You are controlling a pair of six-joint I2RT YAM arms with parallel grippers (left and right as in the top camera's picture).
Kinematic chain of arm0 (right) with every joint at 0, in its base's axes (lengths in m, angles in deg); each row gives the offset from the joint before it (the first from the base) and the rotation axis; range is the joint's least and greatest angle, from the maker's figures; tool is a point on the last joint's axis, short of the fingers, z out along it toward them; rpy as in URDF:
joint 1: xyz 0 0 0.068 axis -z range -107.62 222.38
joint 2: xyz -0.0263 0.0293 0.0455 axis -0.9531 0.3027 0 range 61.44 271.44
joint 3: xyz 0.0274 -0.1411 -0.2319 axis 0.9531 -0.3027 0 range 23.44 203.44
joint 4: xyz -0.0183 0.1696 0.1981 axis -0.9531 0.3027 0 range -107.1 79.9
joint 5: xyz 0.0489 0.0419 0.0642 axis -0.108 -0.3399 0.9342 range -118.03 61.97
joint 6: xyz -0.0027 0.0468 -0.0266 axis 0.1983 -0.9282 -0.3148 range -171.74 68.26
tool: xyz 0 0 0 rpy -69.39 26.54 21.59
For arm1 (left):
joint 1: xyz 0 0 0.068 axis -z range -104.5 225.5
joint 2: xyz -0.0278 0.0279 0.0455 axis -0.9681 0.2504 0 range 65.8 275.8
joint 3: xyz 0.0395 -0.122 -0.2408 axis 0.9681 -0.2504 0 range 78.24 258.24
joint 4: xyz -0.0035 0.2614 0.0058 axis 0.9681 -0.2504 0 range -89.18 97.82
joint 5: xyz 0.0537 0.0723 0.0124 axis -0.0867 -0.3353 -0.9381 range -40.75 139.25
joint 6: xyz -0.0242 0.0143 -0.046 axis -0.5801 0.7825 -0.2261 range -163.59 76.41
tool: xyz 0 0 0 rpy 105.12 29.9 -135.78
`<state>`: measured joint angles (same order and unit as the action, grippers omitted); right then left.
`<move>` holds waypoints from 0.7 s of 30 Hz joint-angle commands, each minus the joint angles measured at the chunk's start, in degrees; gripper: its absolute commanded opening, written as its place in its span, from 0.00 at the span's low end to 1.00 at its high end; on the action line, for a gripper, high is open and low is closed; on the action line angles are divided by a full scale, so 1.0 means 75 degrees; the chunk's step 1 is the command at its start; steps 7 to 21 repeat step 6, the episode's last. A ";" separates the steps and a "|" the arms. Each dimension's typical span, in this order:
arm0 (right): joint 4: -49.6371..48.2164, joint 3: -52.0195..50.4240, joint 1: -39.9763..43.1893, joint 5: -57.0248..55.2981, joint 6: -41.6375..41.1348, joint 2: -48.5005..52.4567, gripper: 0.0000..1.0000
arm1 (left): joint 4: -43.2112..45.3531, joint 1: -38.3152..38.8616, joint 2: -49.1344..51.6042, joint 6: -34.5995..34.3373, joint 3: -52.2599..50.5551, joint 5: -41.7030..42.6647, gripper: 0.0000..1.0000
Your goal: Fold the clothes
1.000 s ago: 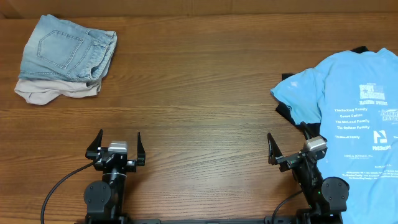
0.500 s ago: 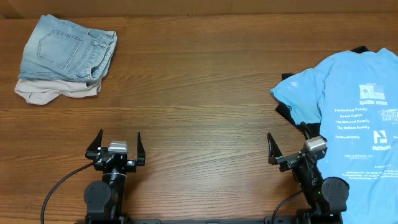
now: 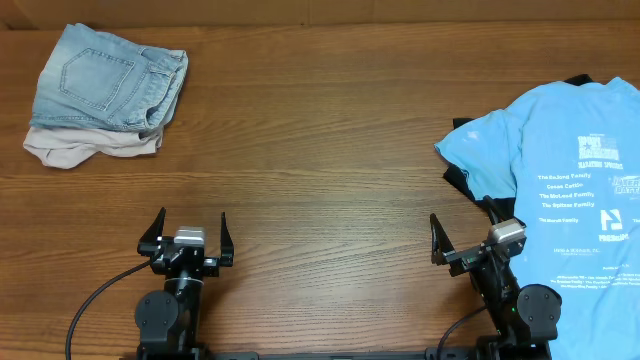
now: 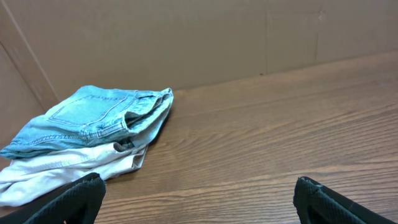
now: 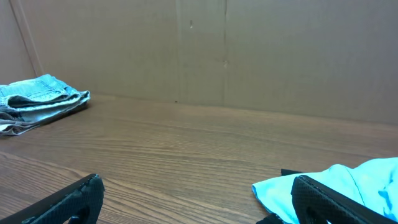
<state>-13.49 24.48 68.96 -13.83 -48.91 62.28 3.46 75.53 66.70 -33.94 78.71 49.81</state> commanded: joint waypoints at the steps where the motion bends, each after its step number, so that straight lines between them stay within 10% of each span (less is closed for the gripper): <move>1: -0.0047 -0.0076 -0.0038 0.0006 0.0003 -0.0090 1.00 | -0.0012 0.0050 -0.0038 0.0143 -0.0020 -0.0099 1.00; 21: -0.0047 -0.0076 -0.0038 0.0006 0.0003 -0.0090 1.00 | -0.0012 0.0050 -0.0038 0.0143 -0.0020 -0.0099 1.00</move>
